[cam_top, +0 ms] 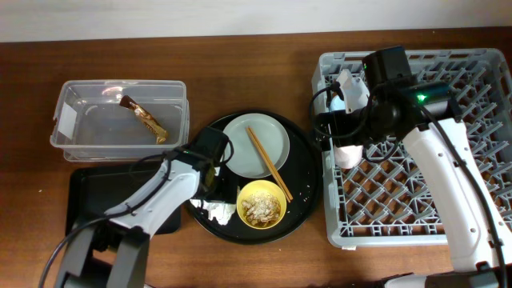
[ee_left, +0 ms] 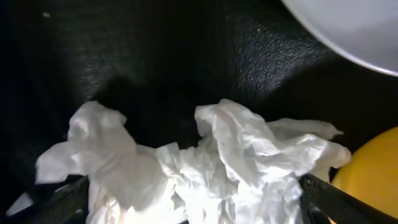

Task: Sort waste into correct bins and load items into the dishwasher rack
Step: 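Grasp the crumpled tissues with the left gripper and lift them, then carry the tissues with the left gripper toward the clear bin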

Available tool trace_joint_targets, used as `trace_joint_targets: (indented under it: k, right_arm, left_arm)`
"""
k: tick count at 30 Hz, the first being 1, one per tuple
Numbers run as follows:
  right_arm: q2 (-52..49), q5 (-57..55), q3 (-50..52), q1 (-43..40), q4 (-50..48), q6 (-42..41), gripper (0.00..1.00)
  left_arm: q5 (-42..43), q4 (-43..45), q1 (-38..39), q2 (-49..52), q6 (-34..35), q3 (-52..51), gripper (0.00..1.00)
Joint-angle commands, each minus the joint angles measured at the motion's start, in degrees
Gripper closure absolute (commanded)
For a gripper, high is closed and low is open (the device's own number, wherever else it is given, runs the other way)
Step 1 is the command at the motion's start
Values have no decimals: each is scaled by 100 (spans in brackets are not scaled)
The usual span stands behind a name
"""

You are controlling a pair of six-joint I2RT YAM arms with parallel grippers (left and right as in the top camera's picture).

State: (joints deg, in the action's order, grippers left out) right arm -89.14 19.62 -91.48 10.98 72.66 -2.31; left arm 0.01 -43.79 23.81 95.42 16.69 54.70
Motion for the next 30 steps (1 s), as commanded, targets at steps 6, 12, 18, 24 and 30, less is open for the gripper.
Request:
trace_joint_targets:
  k: [6, 12, 18, 24, 30]
  right_arm:
    - [-26, 48, 24, 31, -2, 57, 2]
    - [-26, 50, 24, 31, -2, 57, 2]
    - [-26, 50, 24, 31, -2, 57, 2]
    - [-26, 48, 24, 31, -2, 57, 2]
    - [-26, 50, 24, 31, -2, 57, 2]
  left_arm:
    - [61, 120, 48, 203, 17, -33, 16]
    - [61, 109, 42, 179, 15, 101, 65]
    - [-81, -280, 42, -157, 13, 826, 98]
    - [-1340, -678, 0, -592, 15, 1989, 99]
    - [-2234, 129, -573, -704, 13, 2496, 100]
